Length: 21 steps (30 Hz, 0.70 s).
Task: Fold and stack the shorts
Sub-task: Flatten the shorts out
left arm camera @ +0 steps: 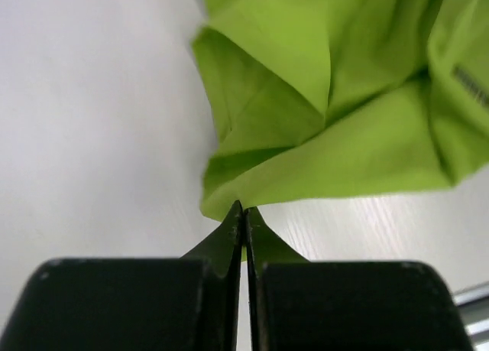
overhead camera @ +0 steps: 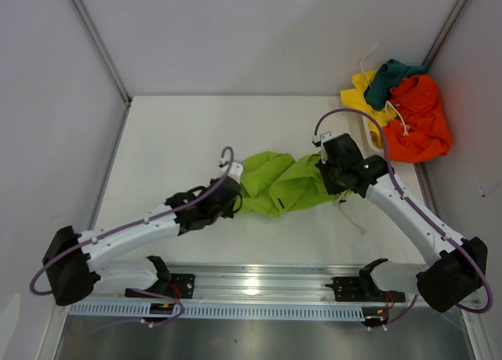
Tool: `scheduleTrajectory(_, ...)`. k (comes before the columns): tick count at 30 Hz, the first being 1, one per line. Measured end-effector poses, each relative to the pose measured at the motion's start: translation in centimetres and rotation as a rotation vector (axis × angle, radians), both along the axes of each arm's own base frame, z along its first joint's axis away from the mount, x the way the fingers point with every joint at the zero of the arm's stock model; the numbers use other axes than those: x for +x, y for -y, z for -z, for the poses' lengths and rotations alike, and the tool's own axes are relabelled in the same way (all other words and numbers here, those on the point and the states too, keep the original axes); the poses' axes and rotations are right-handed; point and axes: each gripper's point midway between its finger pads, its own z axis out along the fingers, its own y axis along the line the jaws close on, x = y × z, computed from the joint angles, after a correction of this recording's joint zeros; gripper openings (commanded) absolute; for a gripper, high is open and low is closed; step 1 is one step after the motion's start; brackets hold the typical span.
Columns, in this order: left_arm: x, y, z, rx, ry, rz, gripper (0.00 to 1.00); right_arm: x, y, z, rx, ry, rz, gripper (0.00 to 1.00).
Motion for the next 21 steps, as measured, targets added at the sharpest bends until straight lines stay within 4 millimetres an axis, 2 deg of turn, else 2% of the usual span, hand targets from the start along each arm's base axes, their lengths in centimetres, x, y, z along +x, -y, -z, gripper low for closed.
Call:
scheduleTrajectory(2, 2.3, -1.8, -3.3, -0.092, 0.059, -0.105, 0.00, -0.7, -0.9, -0.2, -0.006, -0.011, -0.039, 0.00)
scheduleTrajectory(4, 3.5, -2.8, -6.2, -0.152, 0.107, -0.158, 0.00, -1.5, -1.7, -0.3, -0.018, -0.029, -0.078, 0.00)
scheduleTrajectory(7, 4.8, -3.2, -9.5, -0.195, 0.154, -0.198, 0.00, -2.3, -2.7, -0.5, -0.042, -0.061, -0.125, 0.00)
scheduleTrajectory(10, 5.7, -3.4, -12.3, -0.203, 0.186, -0.221, 0.00, -2.4, -3.9, -2.1, -0.043, -0.059, -0.160, 0.00)
scheduleTrajectory(12, 6.1, -3.9, -14.2, -0.210, 0.210, -0.237, 0.00, -2.3, -4.8, -4.1, -0.023, -0.026, -0.183, 0.00)
scheduleTrajectory(15, 7.2, -6.0, -17.8, -0.215, 0.251, -0.289, 0.00, -2.7, -6.6, -8.3, 0.006, 0.054, -0.229, 0.00)
scheduleTrajectory(18, 8.2, -8.5, -23.3, -0.257, 0.343, -0.365, 0.00, -3.9, -8.9, -13.1, 0.061, 0.137, -0.295, 0.00)
scheduleTrajectory(21, 8.4, -11.1, -28.7, -0.300, 0.442, -0.426, 0.00, -4.4, -9.7, -15.8, 0.096, 0.157, -0.322, 0.00)
